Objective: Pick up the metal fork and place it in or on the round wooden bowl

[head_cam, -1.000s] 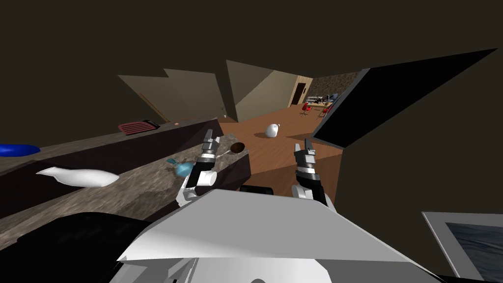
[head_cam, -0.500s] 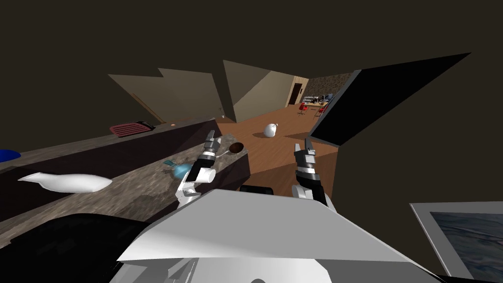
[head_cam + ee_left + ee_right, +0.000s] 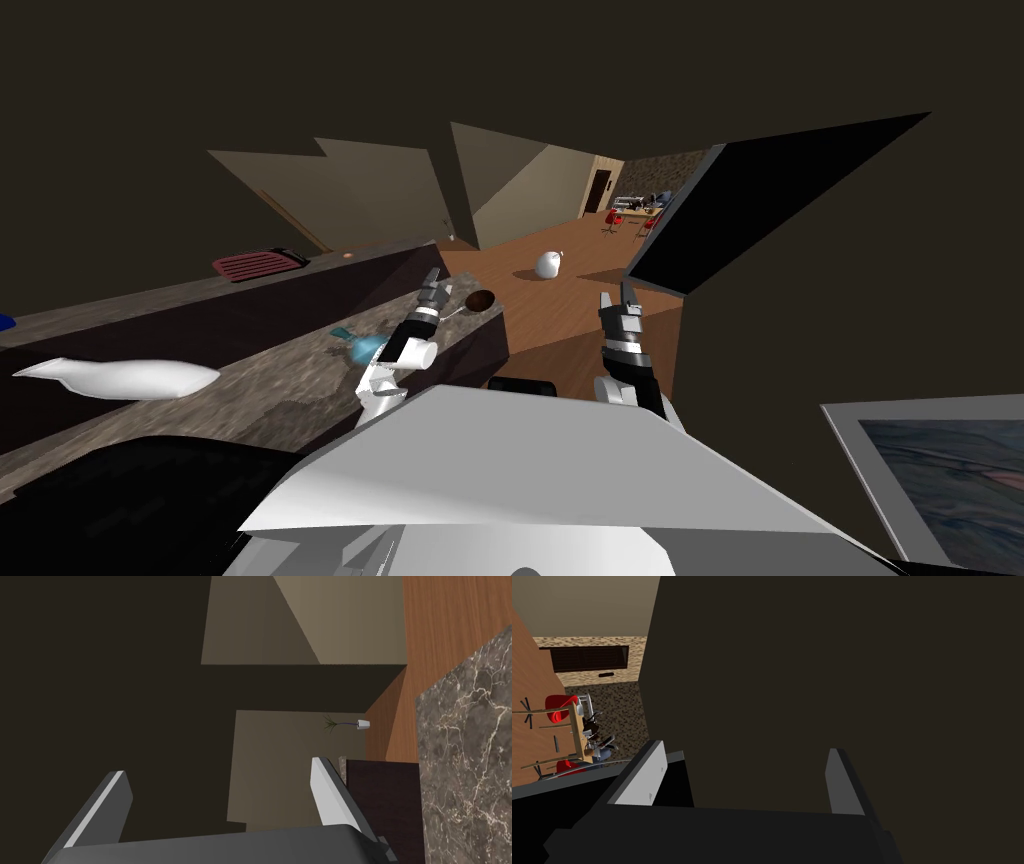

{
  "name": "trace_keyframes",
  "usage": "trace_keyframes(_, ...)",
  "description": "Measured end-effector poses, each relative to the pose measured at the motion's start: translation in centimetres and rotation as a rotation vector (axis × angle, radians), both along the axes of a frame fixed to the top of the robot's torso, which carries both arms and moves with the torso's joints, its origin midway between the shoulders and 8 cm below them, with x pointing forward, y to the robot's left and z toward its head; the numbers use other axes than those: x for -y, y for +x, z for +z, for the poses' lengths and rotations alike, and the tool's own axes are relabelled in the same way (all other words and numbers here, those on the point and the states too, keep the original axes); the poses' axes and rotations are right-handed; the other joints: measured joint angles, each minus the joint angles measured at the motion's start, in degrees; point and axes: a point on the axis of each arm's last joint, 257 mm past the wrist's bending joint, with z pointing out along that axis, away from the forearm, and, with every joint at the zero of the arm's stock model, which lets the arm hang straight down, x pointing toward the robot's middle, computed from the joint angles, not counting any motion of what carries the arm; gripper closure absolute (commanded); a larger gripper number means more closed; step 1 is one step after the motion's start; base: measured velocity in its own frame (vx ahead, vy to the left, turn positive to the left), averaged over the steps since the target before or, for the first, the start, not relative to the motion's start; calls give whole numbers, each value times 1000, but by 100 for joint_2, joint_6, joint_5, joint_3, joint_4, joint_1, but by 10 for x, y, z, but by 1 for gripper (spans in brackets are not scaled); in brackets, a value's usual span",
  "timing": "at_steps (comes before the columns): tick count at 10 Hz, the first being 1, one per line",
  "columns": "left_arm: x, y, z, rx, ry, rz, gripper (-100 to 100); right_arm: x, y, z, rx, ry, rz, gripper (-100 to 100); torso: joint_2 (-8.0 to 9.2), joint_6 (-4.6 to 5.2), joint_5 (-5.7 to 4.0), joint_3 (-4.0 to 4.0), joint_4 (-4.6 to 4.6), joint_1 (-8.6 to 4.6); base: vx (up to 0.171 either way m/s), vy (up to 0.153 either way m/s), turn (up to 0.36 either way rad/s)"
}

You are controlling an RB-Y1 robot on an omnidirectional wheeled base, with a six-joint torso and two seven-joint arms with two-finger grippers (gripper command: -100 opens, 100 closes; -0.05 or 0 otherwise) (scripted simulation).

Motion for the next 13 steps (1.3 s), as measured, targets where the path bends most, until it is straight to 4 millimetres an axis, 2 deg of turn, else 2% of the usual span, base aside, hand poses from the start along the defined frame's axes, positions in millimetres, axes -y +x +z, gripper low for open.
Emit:
trace_keyframes(4, -11, 16, -23, -103, -68, -3, -100, 0, 0, 0, 0, 0, 0, 0, 1, 0, 0, 1, 0, 2, -10, 5, -43)
trace_keyframes(13, -33, 31, -74, -317, -201, 17, -100, 0, 0, 0, 0, 0, 0, 0, -1, -1, 0, -1, 0, 1, -7, 5, -47)
